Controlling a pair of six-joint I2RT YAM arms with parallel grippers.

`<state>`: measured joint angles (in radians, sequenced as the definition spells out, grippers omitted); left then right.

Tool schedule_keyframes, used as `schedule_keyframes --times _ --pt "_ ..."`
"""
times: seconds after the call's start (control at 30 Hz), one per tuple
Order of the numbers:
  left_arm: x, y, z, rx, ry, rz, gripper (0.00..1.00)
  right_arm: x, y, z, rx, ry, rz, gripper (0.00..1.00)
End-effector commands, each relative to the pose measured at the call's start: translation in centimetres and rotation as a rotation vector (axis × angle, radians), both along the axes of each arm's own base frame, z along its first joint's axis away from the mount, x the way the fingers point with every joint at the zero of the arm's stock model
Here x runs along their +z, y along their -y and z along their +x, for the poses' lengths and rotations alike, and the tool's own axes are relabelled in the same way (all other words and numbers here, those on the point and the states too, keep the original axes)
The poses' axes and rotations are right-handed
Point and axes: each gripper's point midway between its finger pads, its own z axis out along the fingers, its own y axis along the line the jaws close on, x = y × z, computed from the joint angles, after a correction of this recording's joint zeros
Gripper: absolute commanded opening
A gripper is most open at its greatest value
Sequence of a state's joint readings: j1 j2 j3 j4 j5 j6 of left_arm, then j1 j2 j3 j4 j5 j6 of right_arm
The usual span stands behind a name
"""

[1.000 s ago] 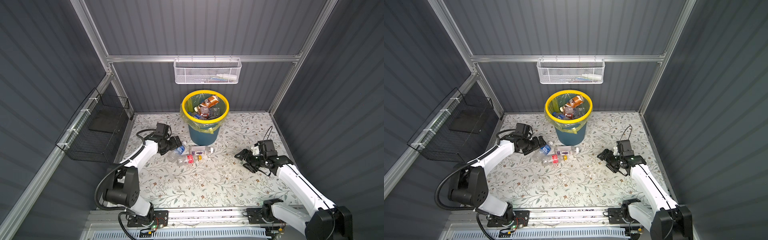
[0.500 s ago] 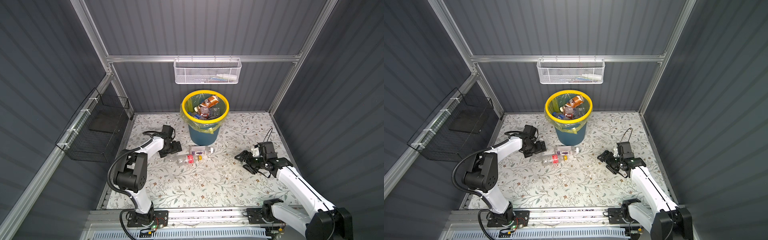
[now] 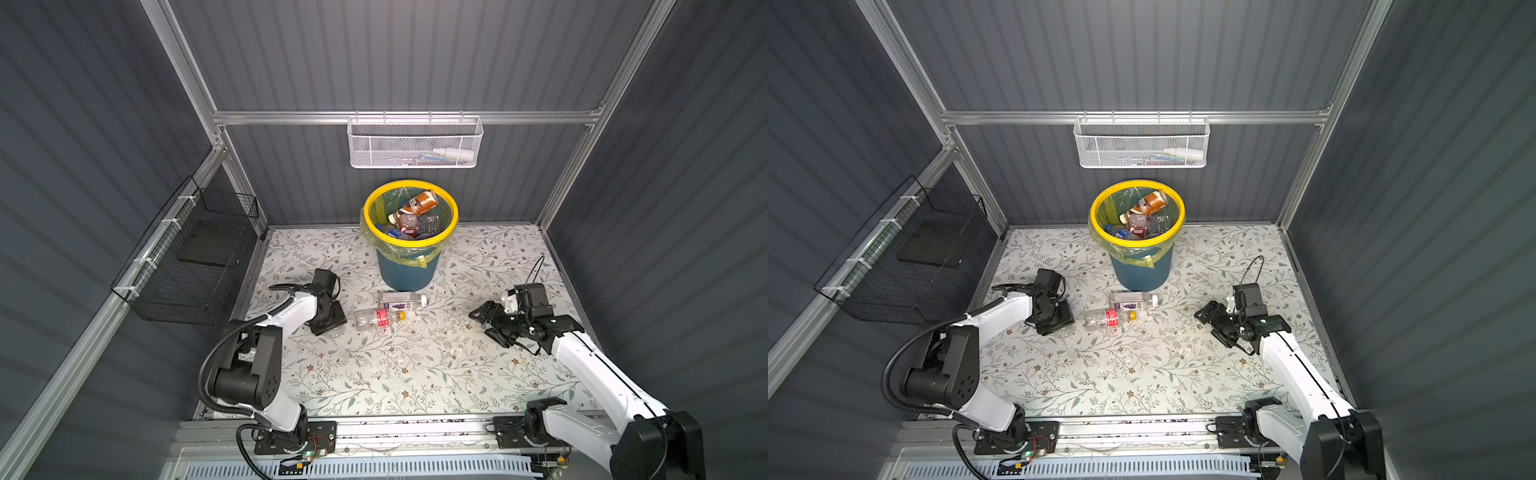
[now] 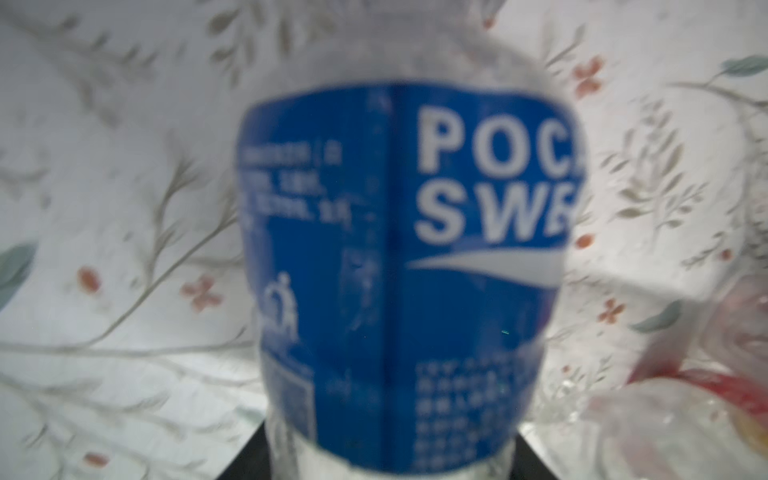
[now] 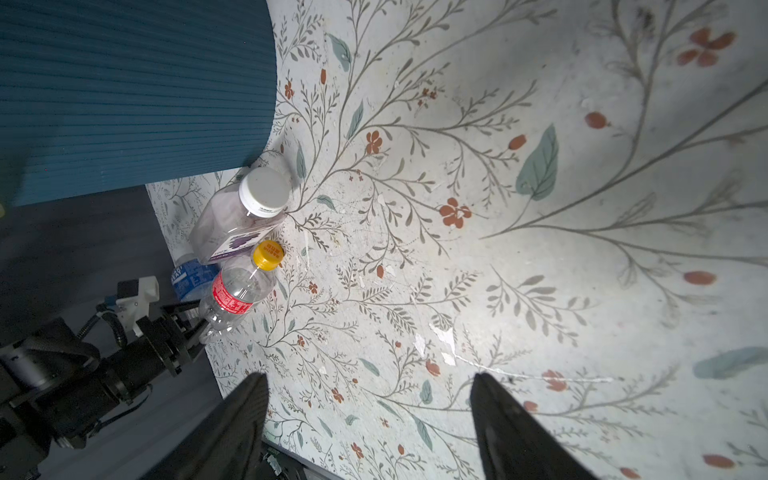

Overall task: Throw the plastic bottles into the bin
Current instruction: 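Grasp the blue-label water bottle with the left gripper while the right gripper returns, then lift the blue-label bottle over the bin and open the left gripper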

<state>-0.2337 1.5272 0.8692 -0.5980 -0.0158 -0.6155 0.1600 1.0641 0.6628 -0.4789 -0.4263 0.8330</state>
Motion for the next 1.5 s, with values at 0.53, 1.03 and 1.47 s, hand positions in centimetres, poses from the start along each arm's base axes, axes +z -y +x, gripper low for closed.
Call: schedule_keyframes --times 0.53,1.03,1.47 --pt "1.9 0.2 -5.2 0.062 -0.062 -0.050 0.95 -0.5 -0.5 0.5 0.018 -0.007 0.011 0.77" --pt "1.9 -0.3 -4.7 0.056 -0.048 -0.065 0.59 -0.5 -0.1 0.1 0.015 0.002 -0.008 0.75" --pt "19.5 4.9 5.3 -0.028 0.360 -0.309 0.56 0.3 0.2 0.2 0.020 0.013 -0.026 0.75"
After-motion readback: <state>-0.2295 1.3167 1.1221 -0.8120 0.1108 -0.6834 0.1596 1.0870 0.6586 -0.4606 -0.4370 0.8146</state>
